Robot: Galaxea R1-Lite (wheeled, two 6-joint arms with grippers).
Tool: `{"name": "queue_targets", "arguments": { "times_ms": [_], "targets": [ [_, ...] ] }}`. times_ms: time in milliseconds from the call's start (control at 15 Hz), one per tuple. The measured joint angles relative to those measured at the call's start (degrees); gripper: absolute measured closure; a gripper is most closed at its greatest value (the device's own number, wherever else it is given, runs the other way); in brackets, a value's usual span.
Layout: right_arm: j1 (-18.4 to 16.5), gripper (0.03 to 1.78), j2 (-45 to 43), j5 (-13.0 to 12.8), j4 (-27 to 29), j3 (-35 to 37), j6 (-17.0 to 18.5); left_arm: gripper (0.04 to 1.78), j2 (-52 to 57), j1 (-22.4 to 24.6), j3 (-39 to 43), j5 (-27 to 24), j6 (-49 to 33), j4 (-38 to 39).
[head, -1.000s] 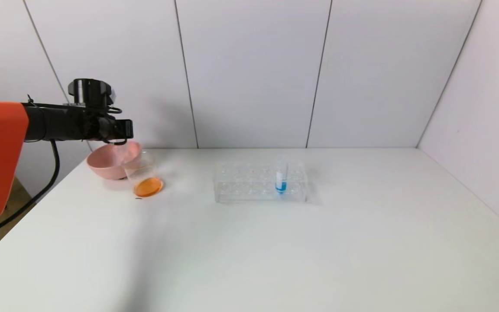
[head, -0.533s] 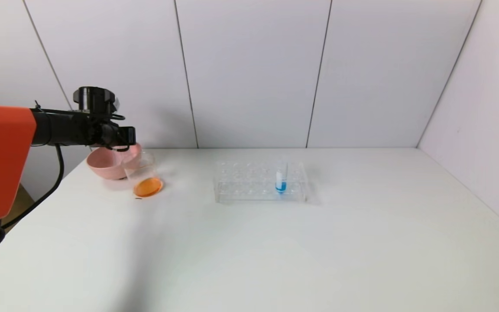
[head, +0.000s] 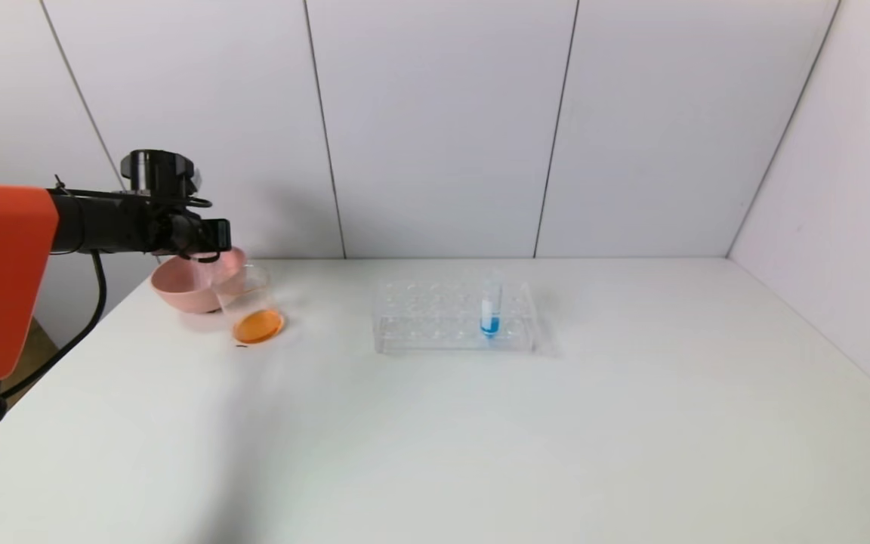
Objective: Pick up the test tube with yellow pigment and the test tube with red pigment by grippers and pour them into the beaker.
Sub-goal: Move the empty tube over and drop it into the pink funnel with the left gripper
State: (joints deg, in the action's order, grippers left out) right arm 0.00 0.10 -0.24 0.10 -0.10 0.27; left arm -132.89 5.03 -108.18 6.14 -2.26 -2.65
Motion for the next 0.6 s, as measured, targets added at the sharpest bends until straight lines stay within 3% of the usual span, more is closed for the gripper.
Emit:
{"name": "queue_targets", "arguments": {
  "times_ms": [133,333,600],
  "targets": [
    [0.0,0.11,0.0,0.0,0.0,0.0,0.0,1.37,0.1,0.1,0.2,-0.3,0.0,-0.1],
    [0.0,0.11,0.0,0.0,0.0,0.0,0.0,1.17,0.3,0.2,-0.1,-0.3,0.0,-0.1],
    [0.0,0.11,0.0,0.0,0.0,0.0,0.0,0.54,0.6,0.2,-0.1,-0.3,0.0,0.0]
  ]
}}
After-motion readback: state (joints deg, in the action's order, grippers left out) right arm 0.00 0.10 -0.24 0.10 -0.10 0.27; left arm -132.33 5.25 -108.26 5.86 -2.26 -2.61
